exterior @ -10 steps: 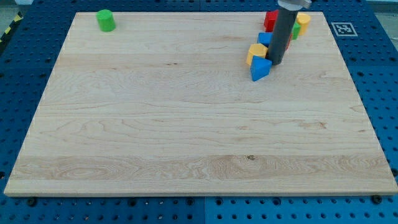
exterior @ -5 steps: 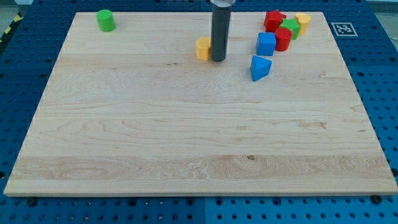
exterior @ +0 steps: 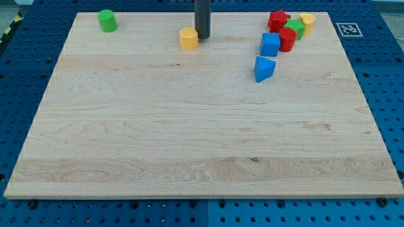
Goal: Slide the yellow hexagon towards the green circle
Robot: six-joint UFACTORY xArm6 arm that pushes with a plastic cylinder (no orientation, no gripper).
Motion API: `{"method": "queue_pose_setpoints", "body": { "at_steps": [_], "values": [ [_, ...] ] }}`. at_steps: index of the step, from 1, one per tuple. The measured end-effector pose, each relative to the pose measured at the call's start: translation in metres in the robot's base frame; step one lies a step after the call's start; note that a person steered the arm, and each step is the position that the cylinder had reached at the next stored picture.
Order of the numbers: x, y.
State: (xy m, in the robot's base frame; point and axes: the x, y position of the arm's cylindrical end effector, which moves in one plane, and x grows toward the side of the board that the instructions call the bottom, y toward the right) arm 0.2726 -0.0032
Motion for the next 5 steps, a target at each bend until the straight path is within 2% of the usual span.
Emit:
{"method": "queue_pose_setpoints", "body": {
  "at_steps": [2, 5],
  "values": [
    [0.034, -0.001],
    [0.033, -0.019]
  ]
}}
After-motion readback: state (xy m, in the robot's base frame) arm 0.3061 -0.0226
